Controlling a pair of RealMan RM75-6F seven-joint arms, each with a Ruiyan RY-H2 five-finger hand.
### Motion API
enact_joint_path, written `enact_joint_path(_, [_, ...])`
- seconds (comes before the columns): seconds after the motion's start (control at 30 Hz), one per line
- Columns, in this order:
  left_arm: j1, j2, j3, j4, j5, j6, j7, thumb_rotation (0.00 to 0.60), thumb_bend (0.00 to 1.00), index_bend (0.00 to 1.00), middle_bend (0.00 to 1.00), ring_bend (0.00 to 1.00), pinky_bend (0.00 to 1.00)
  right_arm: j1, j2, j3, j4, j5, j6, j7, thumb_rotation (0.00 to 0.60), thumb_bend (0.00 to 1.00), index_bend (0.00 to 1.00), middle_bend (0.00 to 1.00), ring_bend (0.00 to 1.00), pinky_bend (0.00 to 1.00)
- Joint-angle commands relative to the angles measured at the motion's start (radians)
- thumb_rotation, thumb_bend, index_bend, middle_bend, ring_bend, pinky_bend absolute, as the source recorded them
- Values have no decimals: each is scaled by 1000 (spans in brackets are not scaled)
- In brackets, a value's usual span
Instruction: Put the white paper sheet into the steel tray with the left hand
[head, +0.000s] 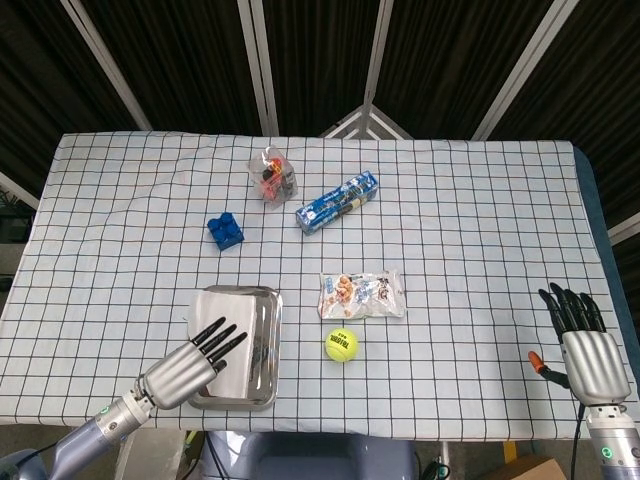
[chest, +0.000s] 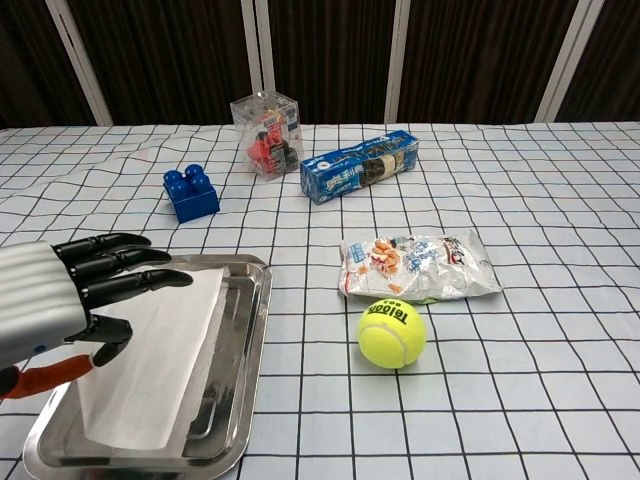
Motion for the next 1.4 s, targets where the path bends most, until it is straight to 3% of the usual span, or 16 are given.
enact_joint_path(0.03, [-17,-12,-3,9,23,4,-5,600,509,553,29,0,0,1,0,1,0,1,-1,1,600,314,0,0,0,0])
enact_joint_path(0.8, [-55,-50,32,37,77,-20,1,600,507,553,30,0,0,0,0,0,1,0,0,0,600,314,0,0,0,0])
enact_joint_path(1.17, [-69,-28,6,50,46,-21,4,600,474,548,25,0,0,0,0,0,2,-1,2,1,600,314,0,0,0,0])
enact_joint_path(1.3, [-67,-11,20,47,50,-20,3,600,396,484,14,0,0,0,0,1,2,-1,1,2,600,314,0,0,0,0])
enact_joint_path(1.4, [-60,4,32,43,57,-3,-1,600,305,350,2,0,0,0,0,1,2,-2,2,2,600,313,0,0,0,0])
